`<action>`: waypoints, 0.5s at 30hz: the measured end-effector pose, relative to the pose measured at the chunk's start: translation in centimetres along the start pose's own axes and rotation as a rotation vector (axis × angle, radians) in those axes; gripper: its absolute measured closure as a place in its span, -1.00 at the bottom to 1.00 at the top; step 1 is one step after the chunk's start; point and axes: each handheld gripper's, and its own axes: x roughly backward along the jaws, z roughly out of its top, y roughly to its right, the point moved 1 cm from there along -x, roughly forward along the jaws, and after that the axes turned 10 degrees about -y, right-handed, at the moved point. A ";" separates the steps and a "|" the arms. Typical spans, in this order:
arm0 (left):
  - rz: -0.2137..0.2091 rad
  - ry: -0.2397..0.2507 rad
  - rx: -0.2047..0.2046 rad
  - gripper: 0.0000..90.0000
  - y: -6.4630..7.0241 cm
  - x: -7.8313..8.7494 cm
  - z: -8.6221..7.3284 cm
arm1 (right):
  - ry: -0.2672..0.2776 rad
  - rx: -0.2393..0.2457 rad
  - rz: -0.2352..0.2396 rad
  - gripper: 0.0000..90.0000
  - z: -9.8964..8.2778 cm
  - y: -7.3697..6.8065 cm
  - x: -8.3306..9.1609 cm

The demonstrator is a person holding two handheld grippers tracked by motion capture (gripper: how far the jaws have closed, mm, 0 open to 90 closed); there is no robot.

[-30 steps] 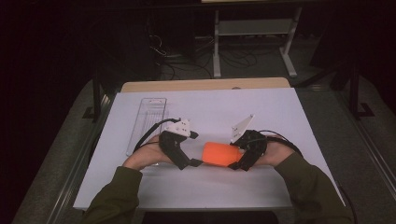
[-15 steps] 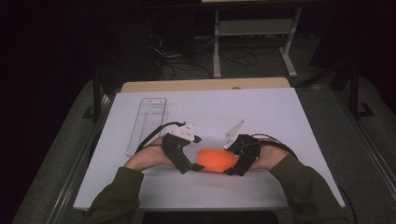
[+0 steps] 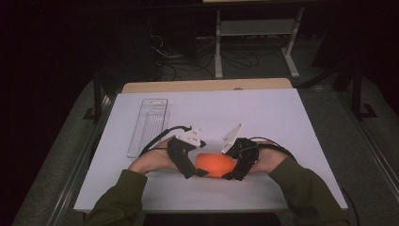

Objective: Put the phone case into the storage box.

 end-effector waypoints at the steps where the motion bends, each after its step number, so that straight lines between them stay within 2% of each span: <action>1: -0.005 -0.003 0.010 -1.00 0.1 -0.1 0.0 | 0.001 0.002 -0.002 -0.66 0.0 0.0 0.0; 6: -0.010 -0.025 -0.014 -1.00 0.4 -0.7 0.2 | 0.004 0.007 0.006 -0.66 0.4 -0.4 0.0; 15: -0.025 -0.051 -0.020 -1.00 0.6 -1.6 0.3 | 0.009 0.015 0.011 -0.66 0.6 -0.5 0.1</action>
